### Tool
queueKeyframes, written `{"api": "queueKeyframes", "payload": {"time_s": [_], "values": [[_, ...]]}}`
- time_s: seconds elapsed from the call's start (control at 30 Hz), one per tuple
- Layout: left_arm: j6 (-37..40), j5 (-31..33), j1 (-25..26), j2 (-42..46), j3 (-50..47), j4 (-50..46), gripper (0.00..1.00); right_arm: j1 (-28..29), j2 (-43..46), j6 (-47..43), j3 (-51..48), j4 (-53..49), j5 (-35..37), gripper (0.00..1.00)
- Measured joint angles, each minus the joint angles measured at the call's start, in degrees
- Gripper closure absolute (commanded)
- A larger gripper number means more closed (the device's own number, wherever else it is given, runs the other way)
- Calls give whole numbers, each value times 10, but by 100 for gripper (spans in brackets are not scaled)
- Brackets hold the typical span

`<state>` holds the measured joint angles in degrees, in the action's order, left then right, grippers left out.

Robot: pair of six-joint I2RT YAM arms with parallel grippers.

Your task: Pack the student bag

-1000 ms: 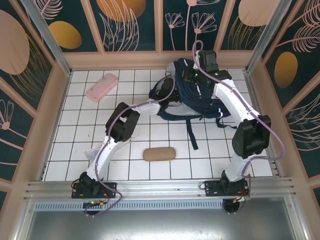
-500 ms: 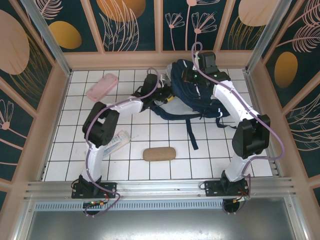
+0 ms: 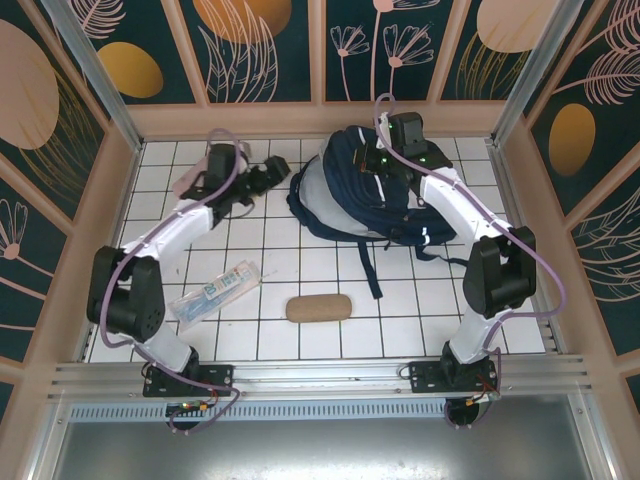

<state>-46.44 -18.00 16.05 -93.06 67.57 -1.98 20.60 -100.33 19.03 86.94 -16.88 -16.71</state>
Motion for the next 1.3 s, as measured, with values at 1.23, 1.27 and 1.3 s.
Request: {"api": "queueKeyframes", "payload": {"time_s": [1.23, 1.27, 1.3], "values": [[63, -34, -269, -263, 125, 37, 8, 106, -61, -15, 41, -23, 64, 50], [53, -42, -269, -249, 99, 54, 8, 108, -61, -15, 44, -20, 65, 50], [40, -50, -269, -231, 69, 73, 8, 110, -62, -15, 47, -17, 66, 50]]}}
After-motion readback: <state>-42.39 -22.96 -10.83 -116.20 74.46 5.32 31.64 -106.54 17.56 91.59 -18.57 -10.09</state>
